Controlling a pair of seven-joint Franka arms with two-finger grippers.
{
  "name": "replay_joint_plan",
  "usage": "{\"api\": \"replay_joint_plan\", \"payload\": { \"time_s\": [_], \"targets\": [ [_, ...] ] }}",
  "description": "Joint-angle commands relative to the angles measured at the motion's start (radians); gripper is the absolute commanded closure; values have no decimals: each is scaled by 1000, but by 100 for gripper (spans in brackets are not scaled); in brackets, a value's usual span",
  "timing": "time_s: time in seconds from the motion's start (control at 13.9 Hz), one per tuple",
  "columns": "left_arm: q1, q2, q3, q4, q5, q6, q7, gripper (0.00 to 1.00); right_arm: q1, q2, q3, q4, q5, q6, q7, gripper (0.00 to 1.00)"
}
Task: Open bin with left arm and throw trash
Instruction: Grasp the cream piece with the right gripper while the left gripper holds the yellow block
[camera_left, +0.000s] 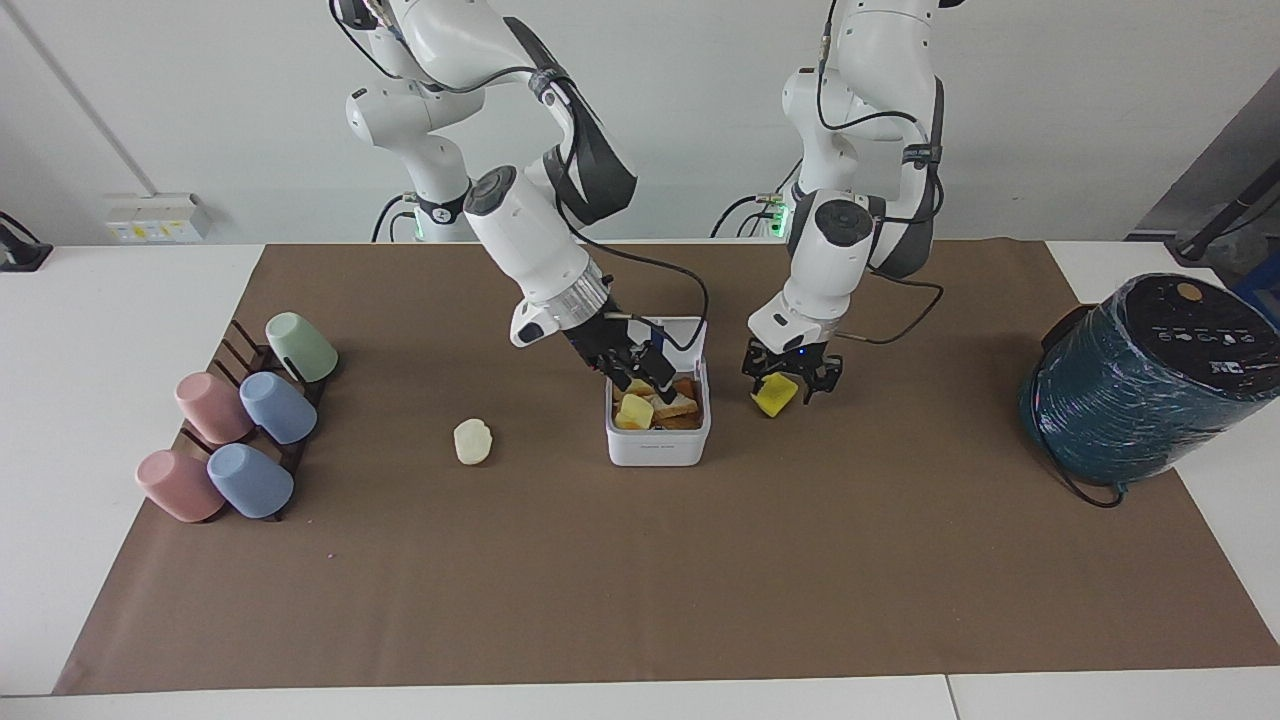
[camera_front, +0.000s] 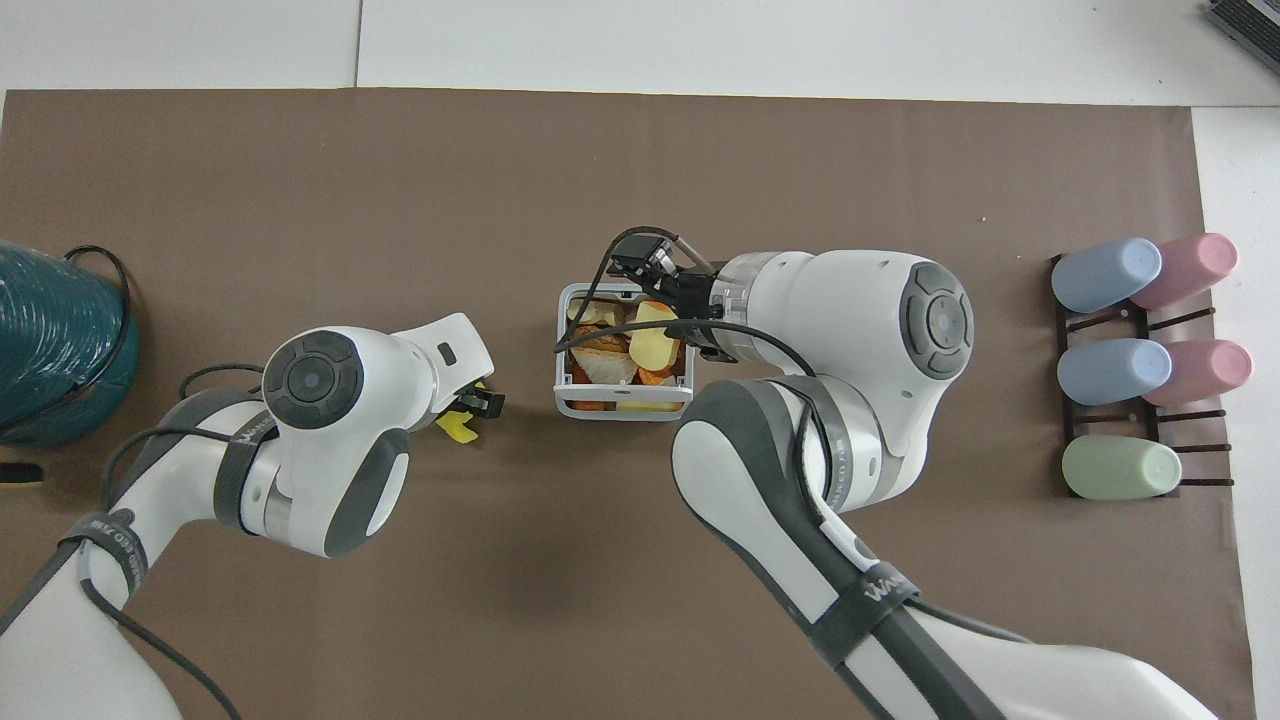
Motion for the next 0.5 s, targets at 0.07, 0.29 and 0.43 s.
{"api": "replay_joint_plan", "payload": {
  "time_s": [0.07, 0.29, 0.43],
  "targets": [
    [-6, -27, -2, -73, -1, 31, 18, 20, -133, -43, 2, -13, -235, -36, -50, 0],
    [-12, -27, -2, -71, 1, 26, 4, 100, -242, -50, 1, -23, -344, -163, -368, 0],
    [-15, -22, -2, -56, 1, 28, 12, 100, -289, -57, 1, -82, -387, -182, -572, 0]
  ]
}}
